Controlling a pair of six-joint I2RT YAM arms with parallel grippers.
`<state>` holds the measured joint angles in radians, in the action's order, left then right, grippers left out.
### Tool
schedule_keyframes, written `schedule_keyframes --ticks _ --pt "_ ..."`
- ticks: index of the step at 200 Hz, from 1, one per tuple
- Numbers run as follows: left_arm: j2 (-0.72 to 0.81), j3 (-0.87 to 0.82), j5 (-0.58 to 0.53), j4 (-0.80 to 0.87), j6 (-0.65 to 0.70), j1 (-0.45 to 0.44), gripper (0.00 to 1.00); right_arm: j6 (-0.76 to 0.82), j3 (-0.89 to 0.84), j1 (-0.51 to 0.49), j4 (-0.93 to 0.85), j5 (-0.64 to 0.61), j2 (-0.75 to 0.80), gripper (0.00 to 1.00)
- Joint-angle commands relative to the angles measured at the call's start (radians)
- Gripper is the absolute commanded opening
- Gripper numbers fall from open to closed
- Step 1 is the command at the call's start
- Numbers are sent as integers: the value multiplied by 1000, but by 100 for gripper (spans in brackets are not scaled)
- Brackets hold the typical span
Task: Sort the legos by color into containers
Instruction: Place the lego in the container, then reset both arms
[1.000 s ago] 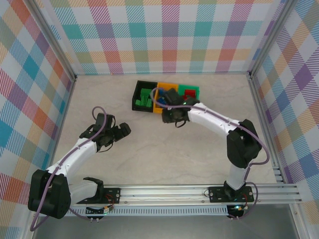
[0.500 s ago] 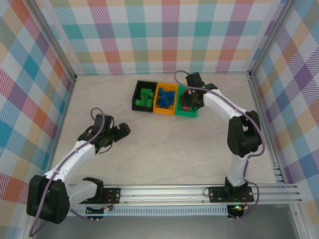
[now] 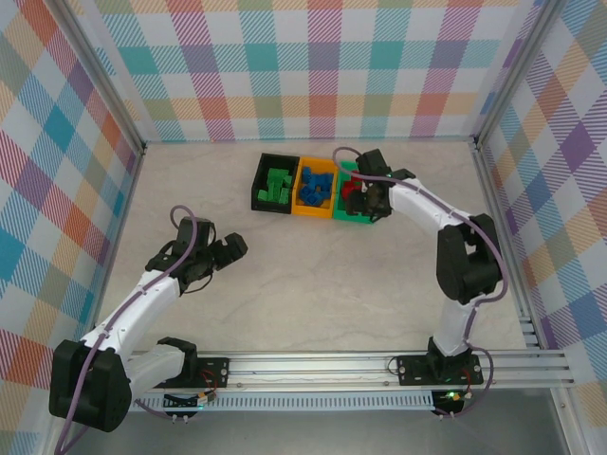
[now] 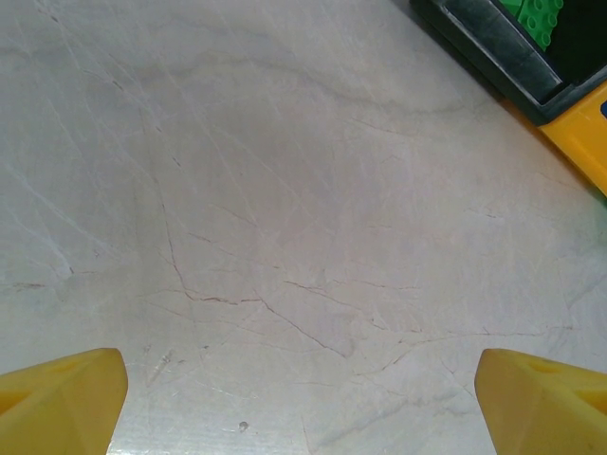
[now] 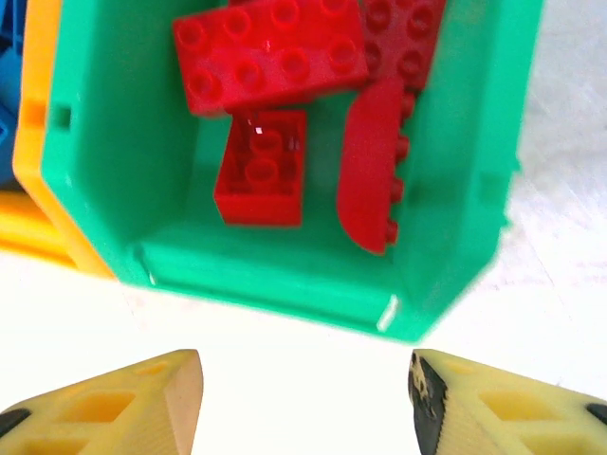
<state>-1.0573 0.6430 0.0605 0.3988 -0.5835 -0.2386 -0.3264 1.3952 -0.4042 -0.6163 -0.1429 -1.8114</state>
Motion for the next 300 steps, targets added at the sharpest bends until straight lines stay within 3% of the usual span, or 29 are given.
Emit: schedule_keyframes --ticks 1,42,78,97,145,175,203,231,300 --pt "21 2 -41 36 8 15 94 29 -73 -1 43 -16 134 60" --pt "98 -11 -114 12 2 19 93 86 -261 -1 111 -146 417 63" --pt "151 15 -261 64 10 23 93 85 -355 -1 125 -291 631 67" --pt "170 35 -343 101 26 25 99 70 -393 0 146 -352 713 72" --pt "225 88 -529 158 77 30 100 27 -478 10 227 -604 749 100" --pt "266 57 -590 65 247 32 100 98 -588 40 413 -731 703 99" --pt "301 -63 -636 -110 381 31 100 153 -759 113 708 -702 645 99" --pt "324 -182 -684 -291 449 32 100 178 -929 192 978 -520 659 99" --pt "258 -366 -721 -666 486 51 100 204 -1007 267 1115 -408 598 99"
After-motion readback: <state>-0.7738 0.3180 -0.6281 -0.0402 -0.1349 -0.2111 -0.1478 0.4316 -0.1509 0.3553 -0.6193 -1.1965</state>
